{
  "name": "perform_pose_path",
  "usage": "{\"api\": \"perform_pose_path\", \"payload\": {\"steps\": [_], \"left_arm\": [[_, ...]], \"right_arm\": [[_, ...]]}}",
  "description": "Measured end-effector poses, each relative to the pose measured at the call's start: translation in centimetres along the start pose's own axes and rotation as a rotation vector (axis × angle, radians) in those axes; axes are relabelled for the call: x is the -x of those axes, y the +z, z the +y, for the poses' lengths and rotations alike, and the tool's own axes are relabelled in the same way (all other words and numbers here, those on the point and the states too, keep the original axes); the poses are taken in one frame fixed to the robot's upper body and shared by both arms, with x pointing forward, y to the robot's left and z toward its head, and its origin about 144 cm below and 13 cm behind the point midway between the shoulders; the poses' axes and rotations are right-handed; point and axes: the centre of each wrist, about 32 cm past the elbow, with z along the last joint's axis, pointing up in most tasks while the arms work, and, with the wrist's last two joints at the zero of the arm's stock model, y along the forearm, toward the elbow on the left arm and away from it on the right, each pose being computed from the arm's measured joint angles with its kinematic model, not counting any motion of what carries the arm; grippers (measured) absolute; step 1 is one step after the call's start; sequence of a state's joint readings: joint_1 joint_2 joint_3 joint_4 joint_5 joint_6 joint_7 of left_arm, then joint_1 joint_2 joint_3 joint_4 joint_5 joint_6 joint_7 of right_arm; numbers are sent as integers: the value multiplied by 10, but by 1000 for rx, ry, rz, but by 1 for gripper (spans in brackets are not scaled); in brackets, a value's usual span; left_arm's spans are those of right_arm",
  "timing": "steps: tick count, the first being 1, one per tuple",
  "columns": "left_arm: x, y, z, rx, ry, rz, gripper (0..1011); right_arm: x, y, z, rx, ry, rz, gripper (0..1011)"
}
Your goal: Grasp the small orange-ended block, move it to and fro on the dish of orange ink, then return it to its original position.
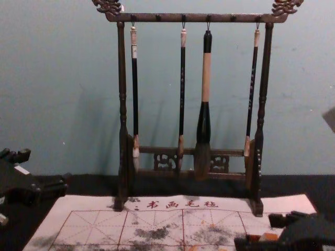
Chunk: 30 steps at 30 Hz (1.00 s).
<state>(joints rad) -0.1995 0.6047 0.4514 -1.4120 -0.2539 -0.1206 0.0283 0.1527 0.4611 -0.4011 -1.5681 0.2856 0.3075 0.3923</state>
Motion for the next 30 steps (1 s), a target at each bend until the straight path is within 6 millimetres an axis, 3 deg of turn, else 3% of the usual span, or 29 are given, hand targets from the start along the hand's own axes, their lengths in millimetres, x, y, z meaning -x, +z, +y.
{"api": "perform_pose_path", "payload": {"steps": [8,13,17,22,30], "left_arm": [[0,0,0,0,0,0,1001],[0,0,0,0,0,0,1001],[0,0,0,0,0,0,1001],[0,0,0,0,0,0,1001],[0,0,0,0,0,0,1001]], "right_arm": [[-1,2,-6,-180,-20,-33,1000],[4,-6,-4,-336,-239,-45,1000],[7,-24,5,-334,-392,-84,1000],[7,-44,13,-282,-460,-68,1000],[7,-49,15,-255,-465,-61,1000]]}}
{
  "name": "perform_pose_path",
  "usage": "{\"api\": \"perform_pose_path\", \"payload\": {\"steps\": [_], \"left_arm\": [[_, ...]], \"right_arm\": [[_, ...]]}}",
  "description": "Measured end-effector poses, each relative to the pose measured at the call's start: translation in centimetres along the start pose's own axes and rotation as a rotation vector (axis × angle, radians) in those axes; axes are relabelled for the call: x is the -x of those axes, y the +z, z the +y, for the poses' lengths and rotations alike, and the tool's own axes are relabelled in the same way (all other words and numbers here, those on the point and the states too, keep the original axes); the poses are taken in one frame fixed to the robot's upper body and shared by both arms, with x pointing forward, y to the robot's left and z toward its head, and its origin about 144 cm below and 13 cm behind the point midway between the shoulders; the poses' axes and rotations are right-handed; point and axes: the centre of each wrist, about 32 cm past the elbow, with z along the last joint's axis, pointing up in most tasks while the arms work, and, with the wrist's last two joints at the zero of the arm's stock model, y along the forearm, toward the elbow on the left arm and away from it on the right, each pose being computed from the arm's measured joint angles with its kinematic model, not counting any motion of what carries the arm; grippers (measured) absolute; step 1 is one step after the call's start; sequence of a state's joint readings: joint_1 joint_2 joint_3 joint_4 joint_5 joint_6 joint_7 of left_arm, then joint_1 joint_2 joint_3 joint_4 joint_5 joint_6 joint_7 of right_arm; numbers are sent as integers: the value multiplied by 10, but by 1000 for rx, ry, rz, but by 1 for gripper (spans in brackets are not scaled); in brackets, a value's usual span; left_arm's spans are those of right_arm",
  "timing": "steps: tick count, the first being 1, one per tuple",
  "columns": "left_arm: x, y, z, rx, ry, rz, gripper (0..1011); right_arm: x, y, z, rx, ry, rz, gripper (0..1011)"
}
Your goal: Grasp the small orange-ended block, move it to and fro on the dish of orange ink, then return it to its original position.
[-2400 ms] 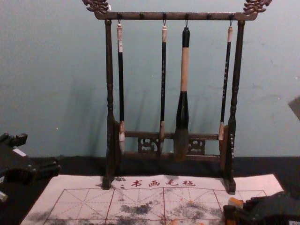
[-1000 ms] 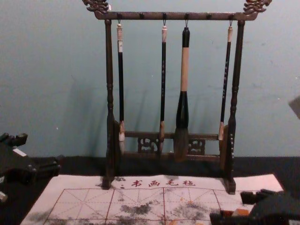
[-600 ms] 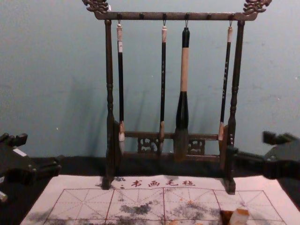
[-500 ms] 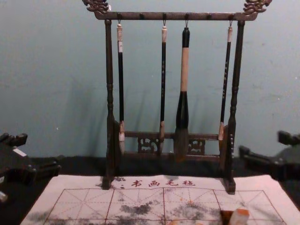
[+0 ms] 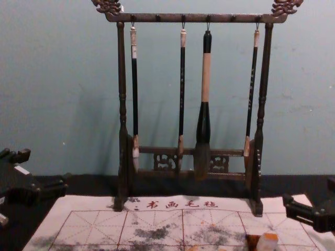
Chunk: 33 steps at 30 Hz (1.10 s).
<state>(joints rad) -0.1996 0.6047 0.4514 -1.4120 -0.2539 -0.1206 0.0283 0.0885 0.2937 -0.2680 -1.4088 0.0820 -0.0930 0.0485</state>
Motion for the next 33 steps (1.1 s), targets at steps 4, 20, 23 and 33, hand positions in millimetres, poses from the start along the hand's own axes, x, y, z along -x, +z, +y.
{"api": "perform_pose_path", "payload": {"steps": [4,20,23,33], "left_arm": [[0,0,0,0,0,0,1001],[0,0,0,0,0,0,1001],[0,0,0,0,0,0,1002],[0,0,0,0,0,0,1001]], "right_arm": [[0,1,0,-3,2,-1,1000],[-1,3,0,-10,7,-1,1000],[-1,3,0,-11,7,-1,1000],[-1,3,0,-12,9,-1,1000]]}}
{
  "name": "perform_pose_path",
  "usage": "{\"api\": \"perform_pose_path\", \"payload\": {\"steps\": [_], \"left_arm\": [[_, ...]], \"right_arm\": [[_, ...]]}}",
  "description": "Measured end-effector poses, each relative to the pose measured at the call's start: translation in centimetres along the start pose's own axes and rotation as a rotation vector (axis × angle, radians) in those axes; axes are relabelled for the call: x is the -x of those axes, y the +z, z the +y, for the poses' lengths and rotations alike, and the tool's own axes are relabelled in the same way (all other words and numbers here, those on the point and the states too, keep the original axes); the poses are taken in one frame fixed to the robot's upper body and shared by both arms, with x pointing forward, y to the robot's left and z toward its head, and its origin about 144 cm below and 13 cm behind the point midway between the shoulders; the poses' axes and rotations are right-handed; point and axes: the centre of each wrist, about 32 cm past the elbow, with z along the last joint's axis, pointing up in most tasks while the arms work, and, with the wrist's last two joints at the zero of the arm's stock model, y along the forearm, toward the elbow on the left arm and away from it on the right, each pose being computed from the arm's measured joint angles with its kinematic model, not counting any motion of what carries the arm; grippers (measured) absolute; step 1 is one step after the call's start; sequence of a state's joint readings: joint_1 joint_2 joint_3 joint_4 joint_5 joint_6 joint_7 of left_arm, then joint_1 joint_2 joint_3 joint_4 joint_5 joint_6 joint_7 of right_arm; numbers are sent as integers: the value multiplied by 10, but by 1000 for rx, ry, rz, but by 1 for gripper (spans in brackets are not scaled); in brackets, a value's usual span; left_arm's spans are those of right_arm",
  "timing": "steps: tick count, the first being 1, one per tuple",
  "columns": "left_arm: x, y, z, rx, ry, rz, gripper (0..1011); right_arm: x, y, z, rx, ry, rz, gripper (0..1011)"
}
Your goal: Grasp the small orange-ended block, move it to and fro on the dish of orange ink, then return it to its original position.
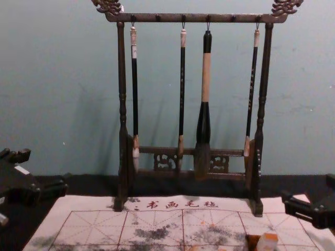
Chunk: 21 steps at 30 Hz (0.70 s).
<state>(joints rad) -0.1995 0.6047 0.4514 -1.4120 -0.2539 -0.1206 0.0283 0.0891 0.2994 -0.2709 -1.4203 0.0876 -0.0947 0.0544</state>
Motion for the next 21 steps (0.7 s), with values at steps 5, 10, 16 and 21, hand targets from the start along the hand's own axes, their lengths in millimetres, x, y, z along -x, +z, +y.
{"api": "perform_pose_path", "payload": {"steps": [5,10,16,21], "left_arm": [[0,0,0,0,0,0,1001],[0,0,0,0,0,0,1001],[0,0,0,0,0,0,1001],[0,0,0,0,0,0,1001]], "right_arm": [[0,0,0,-1,0,0,1000],[0,0,0,-1,0,1,1000],[0,0,0,-1,0,1,1000],[0,0,0,-1,0,1,1000]]}}
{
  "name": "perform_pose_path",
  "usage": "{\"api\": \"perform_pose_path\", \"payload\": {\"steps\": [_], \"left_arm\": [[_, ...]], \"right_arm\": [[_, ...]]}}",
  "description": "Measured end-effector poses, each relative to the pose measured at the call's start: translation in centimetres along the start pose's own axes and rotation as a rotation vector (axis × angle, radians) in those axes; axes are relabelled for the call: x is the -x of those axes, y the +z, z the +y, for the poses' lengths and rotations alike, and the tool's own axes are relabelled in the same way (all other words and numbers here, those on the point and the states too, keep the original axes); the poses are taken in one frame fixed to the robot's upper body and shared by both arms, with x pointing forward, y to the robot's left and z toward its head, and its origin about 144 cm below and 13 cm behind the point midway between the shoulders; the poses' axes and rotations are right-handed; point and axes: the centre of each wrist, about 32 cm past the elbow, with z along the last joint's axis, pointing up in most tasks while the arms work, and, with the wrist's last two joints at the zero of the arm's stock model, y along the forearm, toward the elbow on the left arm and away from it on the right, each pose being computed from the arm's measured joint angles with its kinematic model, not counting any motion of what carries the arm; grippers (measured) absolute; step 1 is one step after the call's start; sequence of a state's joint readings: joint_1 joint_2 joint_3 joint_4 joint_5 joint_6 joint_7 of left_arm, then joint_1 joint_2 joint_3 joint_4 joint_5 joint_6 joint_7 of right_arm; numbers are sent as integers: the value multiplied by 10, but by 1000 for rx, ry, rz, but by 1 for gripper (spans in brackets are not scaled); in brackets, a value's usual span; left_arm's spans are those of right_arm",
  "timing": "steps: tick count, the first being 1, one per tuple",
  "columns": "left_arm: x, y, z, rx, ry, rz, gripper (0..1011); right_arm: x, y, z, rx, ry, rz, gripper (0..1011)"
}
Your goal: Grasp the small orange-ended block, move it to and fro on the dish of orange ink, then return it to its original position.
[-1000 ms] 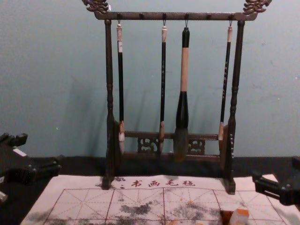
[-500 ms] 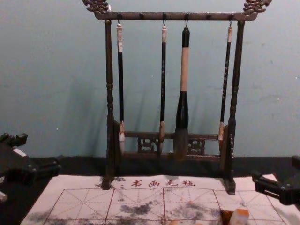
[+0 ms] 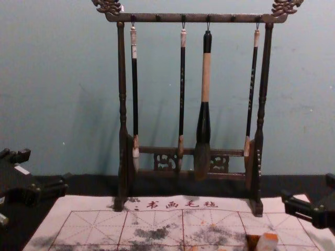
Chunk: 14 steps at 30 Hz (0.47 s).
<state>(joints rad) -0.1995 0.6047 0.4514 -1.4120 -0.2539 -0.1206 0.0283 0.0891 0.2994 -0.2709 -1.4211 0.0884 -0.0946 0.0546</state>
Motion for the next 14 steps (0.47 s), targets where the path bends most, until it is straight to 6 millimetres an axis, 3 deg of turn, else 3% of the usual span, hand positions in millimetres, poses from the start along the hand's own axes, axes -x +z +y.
{"api": "perform_pose_path", "payload": {"steps": [14], "left_arm": [[0,0,0,0,0,0,1001]], "right_arm": [[0,0,0,0,0,0,1000]]}}
